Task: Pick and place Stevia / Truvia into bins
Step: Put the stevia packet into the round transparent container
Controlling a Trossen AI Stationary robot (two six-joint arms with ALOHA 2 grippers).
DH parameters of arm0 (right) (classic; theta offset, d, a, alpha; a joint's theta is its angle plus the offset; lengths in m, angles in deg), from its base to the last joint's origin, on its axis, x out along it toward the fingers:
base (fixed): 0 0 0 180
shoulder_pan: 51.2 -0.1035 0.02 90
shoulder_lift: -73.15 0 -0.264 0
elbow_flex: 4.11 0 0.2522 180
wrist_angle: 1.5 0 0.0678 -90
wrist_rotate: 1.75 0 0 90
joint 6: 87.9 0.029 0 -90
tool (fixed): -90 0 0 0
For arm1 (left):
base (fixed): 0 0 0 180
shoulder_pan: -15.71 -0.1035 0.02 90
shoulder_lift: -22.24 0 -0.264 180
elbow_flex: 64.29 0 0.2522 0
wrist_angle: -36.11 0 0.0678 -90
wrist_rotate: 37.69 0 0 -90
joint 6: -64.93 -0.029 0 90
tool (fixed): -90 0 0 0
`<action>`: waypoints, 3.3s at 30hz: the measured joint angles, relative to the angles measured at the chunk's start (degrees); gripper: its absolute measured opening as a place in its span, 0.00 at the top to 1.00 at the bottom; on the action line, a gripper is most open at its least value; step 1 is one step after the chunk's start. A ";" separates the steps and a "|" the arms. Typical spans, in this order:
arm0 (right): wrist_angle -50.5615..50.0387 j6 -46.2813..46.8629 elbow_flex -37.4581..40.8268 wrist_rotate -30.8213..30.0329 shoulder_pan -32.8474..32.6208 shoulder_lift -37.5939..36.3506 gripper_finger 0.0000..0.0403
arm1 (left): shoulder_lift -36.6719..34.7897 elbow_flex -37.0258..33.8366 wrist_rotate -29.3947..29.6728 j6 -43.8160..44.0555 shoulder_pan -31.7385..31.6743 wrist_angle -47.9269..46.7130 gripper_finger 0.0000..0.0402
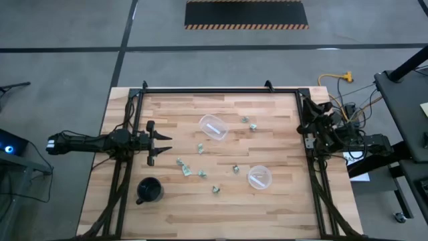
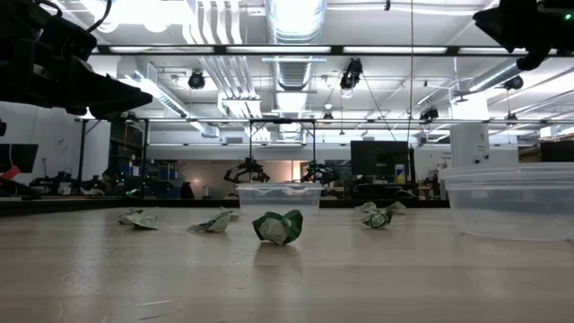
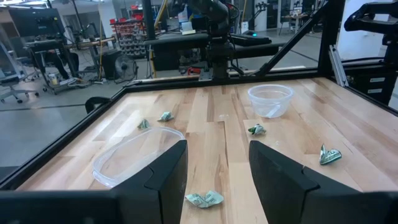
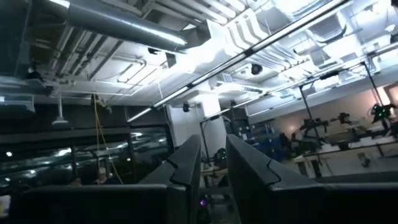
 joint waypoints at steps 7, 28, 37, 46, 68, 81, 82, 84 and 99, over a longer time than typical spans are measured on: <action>-12.63 3.86 -5.08 0.01 -0.02 0.02 0.83 | 0.00 0.00 0.00 0.00 0.00 0.00 0.61; -80.44 15.22 -47.28 1.06 0.00 29.56 0.83 | 0.02 0.00 0.00 0.00 -0.02 0.00 0.61; -92.70 16.42 -58.88 14.39 0.10 40.91 0.83 | 0.02 0.00 0.00 0.00 0.00 0.00 0.61; -98.09 16.36 -61.56 23.48 7.60 46.41 0.83 | 0.02 0.00 0.00 0.00 0.00 0.00 0.61; -90.56 -0.99 -51.28 57.44 38.93 61.92 0.83 | 0.02 0.00 0.00 0.02 -0.02 0.00 0.61; -85.32 -5.78 -51.28 57.74 38.88 69.91 0.83 | 0.02 0.00 0.00 0.01 0.00 0.00 0.61; -85.32 -5.99 -51.28 57.74 38.88 69.92 0.83 | 0.02 0.00 0.00 0.02 0.00 0.00 0.61; -85.27 -6.01 -51.28 57.72 38.88 69.92 0.83 | 0.02 0.00 0.00 0.00 0.00 0.00 0.61; -85.23 -4.34 -51.28 57.64 38.86 75.24 0.61 | 0.02 0.00 0.00 0.01 0.00 0.00 0.61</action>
